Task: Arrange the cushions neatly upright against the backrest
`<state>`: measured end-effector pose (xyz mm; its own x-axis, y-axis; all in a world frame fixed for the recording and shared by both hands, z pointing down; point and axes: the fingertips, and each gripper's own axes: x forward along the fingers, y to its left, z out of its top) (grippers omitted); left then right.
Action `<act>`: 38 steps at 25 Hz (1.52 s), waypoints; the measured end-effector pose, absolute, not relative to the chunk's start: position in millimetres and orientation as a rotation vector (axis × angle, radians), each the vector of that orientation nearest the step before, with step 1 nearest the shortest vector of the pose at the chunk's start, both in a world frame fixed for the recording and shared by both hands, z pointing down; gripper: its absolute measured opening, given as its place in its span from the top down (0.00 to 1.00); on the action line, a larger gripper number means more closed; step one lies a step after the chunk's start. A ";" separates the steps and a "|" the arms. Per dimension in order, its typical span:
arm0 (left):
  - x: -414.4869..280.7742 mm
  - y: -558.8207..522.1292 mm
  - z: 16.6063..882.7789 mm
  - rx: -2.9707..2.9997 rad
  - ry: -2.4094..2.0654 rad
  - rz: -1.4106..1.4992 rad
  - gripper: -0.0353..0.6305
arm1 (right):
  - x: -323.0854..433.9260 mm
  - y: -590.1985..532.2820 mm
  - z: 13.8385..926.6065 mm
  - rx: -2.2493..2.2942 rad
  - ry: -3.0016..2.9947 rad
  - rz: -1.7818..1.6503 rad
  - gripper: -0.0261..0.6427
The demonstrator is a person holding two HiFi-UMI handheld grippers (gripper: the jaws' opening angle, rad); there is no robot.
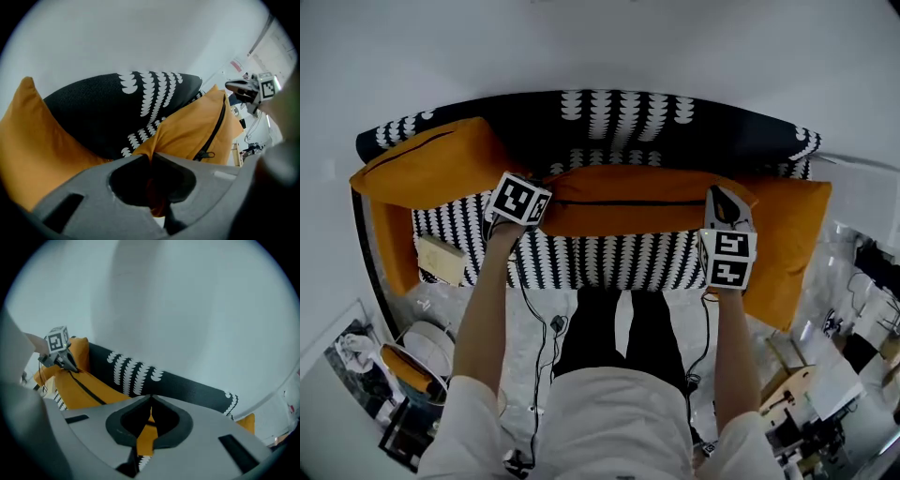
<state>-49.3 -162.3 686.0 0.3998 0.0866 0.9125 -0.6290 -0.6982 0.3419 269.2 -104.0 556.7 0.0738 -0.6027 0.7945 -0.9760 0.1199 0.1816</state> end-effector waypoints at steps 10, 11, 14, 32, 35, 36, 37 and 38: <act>-46.1 -198.8 701.1 1.955 -0.522 1.382 0.91 | 190.4 -93.4 612.5 1.391 -1.853 0.653 0.94; -46.1 -198.2 700.9 1.961 -0.531 1.380 0.91 | 191.6 -97.6 619.4 1.384 -1.834 0.653 0.94; -48.3 -203.2 699.3 1.968 -0.616 1.318 0.90 | 197.7 -107.3 635.3 1.389 -1.787 0.746 0.94; -49.6 -206.4 601.9 2.251 -0.828 1.037 0.85 | 190.5 -120.4 638.8 1.292 -1.649 0.584 0.94; -49.4 -171.4 585.6 2.271 -0.800 1.020 0.85 | 181.3 -100.1 644.1 1.274 -1.657 0.648 0.94; -49.2 -161.8 580.0 2.273 -0.795 1.001 0.85 | 178.7 -93.6 641.4 1.283 -1.668 0.670 0.94; -48.6 -153.2 574.6 2.276 -0.789 0.981 0.85 | 176.6 -86.9 638.0 1.295 -1.679 0.692 0.94; -47.9 -145.2 569.9 2.281 -0.782 0.963 0.86 | 175.2 -79.8 634.6 1.307 -1.687 0.713 0.94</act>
